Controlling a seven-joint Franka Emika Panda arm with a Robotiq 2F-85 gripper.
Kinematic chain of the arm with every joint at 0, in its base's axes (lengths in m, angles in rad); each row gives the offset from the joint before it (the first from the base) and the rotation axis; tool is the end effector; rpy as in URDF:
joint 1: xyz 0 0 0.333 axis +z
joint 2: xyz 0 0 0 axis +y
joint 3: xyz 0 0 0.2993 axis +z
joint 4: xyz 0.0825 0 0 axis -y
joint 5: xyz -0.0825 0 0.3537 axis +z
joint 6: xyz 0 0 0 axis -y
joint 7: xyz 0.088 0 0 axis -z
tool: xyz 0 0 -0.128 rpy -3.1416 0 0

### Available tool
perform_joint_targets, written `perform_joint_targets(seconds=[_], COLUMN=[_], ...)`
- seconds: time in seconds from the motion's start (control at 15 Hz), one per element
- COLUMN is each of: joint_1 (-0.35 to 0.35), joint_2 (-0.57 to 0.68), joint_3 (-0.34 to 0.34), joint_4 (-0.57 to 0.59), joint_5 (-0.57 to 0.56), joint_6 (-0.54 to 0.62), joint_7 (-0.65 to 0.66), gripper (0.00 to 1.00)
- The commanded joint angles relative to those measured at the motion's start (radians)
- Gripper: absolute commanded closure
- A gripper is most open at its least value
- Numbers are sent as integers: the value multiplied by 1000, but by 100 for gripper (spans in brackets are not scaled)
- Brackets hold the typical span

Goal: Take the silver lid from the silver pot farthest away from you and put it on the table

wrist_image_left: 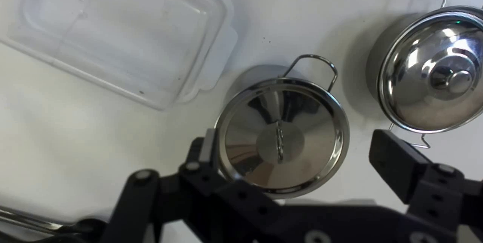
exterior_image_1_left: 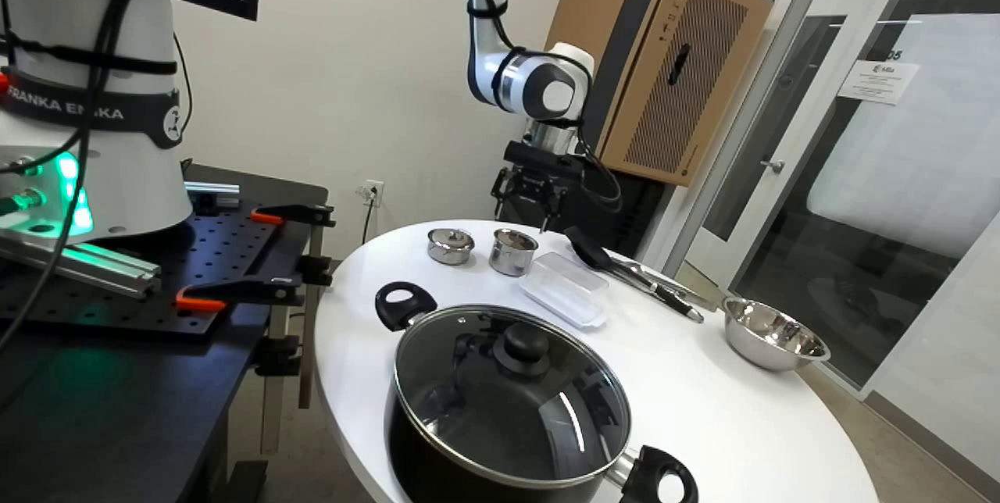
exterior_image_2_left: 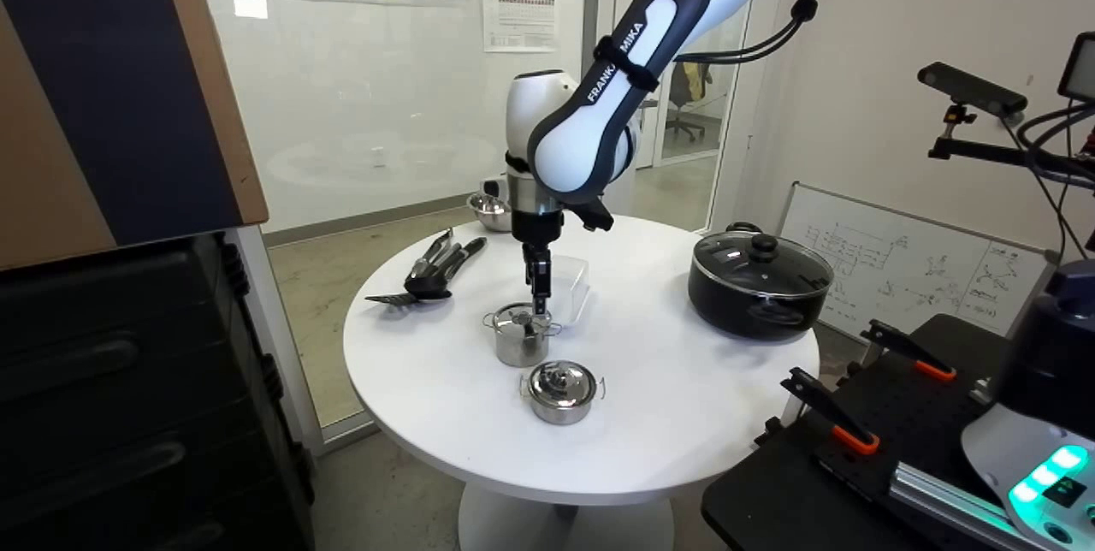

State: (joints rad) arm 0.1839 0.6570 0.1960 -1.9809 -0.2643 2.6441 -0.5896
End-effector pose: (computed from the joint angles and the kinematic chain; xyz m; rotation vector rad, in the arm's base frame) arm 0.5385 0.2208 0.1293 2.6175 1.7135 0.0434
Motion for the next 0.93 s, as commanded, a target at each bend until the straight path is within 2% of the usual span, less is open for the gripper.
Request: perform_joint_targets(seconds=[0.0,0.2,0.27,0.33,0.47,0.87], joint_1=[23,22,22,22,20,23], joint_2=[40,54,59,62,66,77], joint_3=[-13,-13,-14,-14,-14,-14], joint_4=[51,63,67,70,75,91], joint_5=[-38,-42,-43,-43,-42,-41], joint_6=[-10,-11,-10,-10,-11,-16], joint_7=[47,56,58,57,57,61], gripper=[0,0,23,26,40,84])
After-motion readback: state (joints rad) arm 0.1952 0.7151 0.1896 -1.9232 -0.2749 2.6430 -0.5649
